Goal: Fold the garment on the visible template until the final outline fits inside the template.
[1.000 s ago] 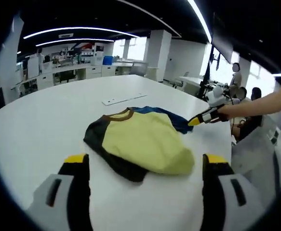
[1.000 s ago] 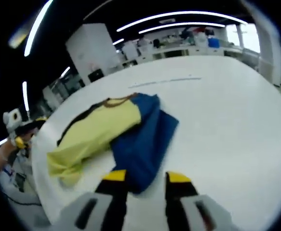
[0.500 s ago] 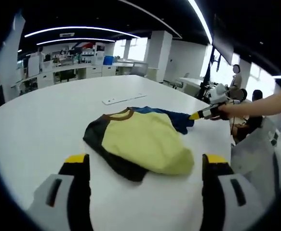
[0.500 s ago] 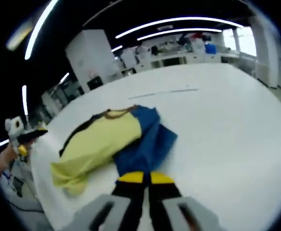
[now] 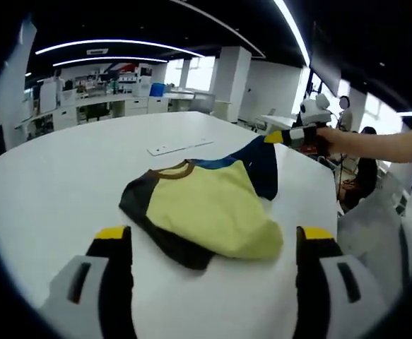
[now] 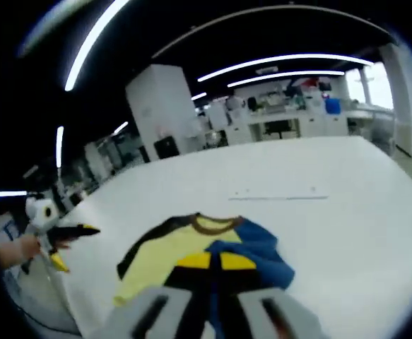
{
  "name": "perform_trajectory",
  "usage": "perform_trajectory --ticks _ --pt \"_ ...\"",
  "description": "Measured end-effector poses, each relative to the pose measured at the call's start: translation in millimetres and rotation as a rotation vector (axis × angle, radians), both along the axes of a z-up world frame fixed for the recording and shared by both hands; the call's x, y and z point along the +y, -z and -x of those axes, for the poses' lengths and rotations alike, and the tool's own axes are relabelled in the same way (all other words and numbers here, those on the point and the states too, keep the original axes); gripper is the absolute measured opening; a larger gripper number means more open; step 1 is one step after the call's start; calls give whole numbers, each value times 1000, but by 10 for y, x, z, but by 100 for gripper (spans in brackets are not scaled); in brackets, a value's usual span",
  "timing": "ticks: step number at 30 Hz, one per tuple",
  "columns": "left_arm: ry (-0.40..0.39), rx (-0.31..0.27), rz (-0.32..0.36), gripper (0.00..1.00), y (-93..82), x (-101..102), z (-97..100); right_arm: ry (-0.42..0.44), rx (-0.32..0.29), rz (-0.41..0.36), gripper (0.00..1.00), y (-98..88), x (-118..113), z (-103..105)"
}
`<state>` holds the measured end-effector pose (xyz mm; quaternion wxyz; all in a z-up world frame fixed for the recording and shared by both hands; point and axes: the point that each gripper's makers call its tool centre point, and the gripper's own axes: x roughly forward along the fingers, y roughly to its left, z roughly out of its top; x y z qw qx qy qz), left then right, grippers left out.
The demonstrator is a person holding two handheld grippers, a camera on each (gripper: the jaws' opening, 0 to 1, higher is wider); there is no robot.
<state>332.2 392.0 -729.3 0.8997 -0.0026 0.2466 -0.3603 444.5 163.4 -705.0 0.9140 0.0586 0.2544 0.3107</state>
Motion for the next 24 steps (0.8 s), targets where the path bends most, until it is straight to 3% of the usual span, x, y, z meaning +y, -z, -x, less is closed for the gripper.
perform_trajectory --ticks 5,8,11,17,24 --pt "-11 3 3 93 -2 43 7 -82 -5 31 0 25 407 -70" --pt "-15 3 4 93 -3 74 2 -114 -7 53 0 86 657 5" --pt "-19 5 5 93 -7 77 6 -150 11 65 0 245 877 -20" --pt "-23 9 3 93 2 87 -1 -177 67 90 0 513 1074 50" --pt "-25 11 3 93 -11 69 5 -200 112 113 0 713 1107 58"
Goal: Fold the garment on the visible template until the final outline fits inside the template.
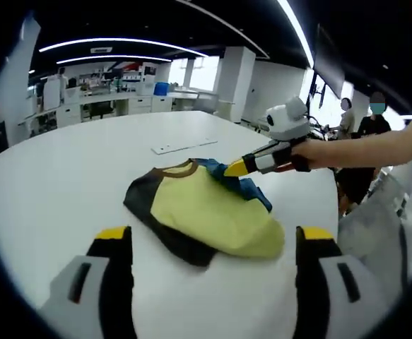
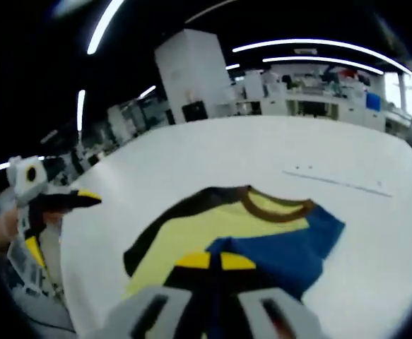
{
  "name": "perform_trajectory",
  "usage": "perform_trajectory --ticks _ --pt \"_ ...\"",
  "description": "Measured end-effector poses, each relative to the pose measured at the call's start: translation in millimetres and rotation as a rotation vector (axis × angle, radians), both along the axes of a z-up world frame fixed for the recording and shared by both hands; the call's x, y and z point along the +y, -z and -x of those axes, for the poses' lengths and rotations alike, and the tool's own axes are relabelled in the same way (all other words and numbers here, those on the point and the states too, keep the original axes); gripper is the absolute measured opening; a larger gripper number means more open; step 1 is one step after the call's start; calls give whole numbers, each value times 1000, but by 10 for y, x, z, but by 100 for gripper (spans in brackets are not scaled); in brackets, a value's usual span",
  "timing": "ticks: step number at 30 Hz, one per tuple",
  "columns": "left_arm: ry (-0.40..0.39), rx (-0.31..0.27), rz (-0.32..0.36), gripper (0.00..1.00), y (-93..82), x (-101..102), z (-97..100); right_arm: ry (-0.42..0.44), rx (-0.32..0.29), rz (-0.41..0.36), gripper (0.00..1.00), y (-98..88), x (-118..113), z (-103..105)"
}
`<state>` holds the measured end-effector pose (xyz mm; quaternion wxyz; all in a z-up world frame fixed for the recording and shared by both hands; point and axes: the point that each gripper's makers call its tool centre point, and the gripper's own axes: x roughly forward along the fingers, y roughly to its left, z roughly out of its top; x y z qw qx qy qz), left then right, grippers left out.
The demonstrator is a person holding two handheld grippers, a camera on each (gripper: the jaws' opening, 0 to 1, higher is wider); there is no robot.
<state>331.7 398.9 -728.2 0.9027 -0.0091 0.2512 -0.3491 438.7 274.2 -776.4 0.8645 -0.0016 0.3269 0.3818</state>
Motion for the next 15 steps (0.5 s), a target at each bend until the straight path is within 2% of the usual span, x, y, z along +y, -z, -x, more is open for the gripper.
perform_trajectory --ticks 5,10,15 --pt "-5 6 3 93 18 23 -13 -5 18 9 0 87 4 -63" --pt "-7 4 7 93 5 4 -9 -21 8 25 1 65 -27 -6" --pt "-4 7 7 93 15 -14 0 -26 -6 9 14 -16 -85 59"
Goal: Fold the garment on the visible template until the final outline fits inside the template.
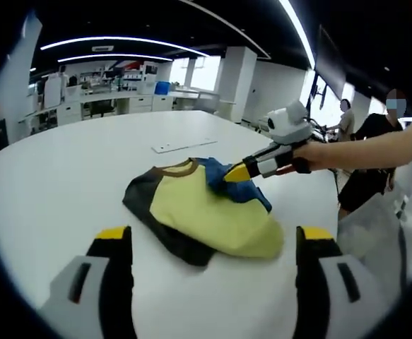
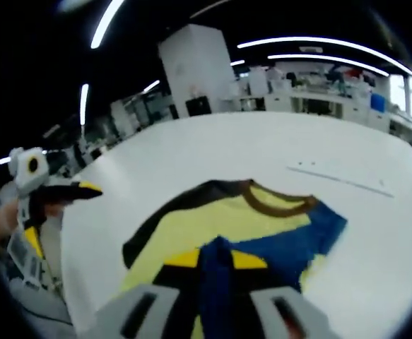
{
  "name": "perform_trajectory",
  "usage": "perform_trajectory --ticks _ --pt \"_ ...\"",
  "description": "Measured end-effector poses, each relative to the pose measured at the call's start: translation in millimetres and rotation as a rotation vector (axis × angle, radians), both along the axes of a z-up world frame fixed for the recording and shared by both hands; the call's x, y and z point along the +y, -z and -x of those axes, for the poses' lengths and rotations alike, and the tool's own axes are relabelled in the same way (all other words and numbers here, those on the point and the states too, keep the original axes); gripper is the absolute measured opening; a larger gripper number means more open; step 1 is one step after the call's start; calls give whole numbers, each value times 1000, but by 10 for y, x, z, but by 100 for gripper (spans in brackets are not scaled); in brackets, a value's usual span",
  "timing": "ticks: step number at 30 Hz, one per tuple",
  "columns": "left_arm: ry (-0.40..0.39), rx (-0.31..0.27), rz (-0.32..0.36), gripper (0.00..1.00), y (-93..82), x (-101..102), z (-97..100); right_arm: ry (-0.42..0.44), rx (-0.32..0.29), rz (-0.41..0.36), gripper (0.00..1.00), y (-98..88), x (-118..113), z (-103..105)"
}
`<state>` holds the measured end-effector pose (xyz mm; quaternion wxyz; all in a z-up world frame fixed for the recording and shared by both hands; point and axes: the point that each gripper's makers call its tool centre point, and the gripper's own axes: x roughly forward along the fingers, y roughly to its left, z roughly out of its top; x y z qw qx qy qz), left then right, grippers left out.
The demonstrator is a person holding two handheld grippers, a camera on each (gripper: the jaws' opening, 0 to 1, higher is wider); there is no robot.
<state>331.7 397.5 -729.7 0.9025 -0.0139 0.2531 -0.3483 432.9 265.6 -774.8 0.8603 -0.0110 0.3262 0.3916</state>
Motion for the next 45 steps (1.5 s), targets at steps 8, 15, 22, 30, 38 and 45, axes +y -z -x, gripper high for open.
perform_trajectory --ticks 8,15,22,30,38,45 --pt "22 3 -6 94 6 -27 11 30 -32 -20 42 -59 -253 33" --pt "31 3 -11 94 6 -24 11 83 -34 0 71 0 -559 30" --pt "46 -1 -13 94 -25 -49 22 156 -5 14 65 162 -900 85" --pt "63 -5 -15 94 -38 -83 5 223 22 27 58 335 -1084 338" --pt "64 -5 -1 94 -60 -153 13 249 32 91 43 517 -1140 273" --pt "47 -5 6 94 -67 -87 98 244 37 150 26 655 -1171 271"
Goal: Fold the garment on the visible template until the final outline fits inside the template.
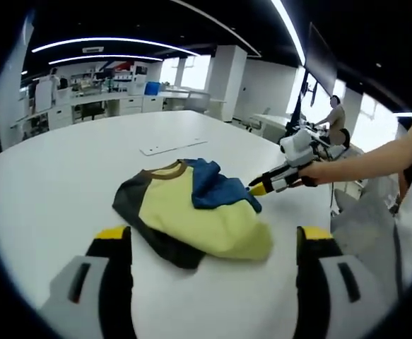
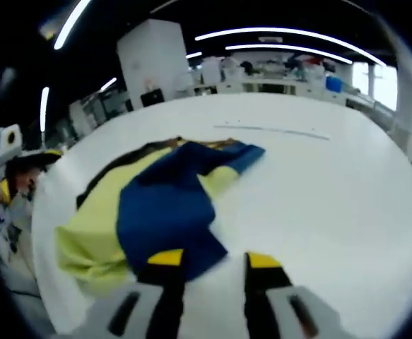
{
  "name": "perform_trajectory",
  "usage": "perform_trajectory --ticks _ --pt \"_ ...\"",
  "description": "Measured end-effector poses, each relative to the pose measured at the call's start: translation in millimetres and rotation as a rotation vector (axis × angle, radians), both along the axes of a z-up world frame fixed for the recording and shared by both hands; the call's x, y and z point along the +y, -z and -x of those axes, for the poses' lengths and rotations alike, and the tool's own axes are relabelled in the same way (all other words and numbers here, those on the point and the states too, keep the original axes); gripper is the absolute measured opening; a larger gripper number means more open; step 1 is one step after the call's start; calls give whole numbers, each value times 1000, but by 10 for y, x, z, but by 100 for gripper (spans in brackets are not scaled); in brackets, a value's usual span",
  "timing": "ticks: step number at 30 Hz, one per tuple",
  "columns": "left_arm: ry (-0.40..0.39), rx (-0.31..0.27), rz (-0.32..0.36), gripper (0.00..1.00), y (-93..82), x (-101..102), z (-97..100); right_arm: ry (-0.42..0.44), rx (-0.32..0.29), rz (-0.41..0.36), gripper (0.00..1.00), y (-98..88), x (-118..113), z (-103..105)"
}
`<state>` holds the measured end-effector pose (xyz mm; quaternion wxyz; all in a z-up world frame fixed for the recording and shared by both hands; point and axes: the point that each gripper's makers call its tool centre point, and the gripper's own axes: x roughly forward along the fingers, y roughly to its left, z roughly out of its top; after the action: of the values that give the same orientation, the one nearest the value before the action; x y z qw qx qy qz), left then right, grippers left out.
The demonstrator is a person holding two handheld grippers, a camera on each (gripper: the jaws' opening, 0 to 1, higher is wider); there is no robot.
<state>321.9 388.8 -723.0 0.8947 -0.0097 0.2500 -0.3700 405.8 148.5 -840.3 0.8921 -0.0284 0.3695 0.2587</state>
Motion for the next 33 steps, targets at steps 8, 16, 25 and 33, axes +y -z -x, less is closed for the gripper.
perform_trajectory --ticks 8,16,25,33 --pt "-29 12 -3 94 21 98 38 -5 -9 -6 11 8 32 -64" --pt "-34 15 -10 94 16 101 36 -15 -5 18 0 39 -9 -59" --pt "-30 18 -17 93 17 53 69 10 -42 7 0 -171 -308 -72" --pt "-28 26 -22 93 55 22 79 103 -52 38 0 -235 -930 -29"
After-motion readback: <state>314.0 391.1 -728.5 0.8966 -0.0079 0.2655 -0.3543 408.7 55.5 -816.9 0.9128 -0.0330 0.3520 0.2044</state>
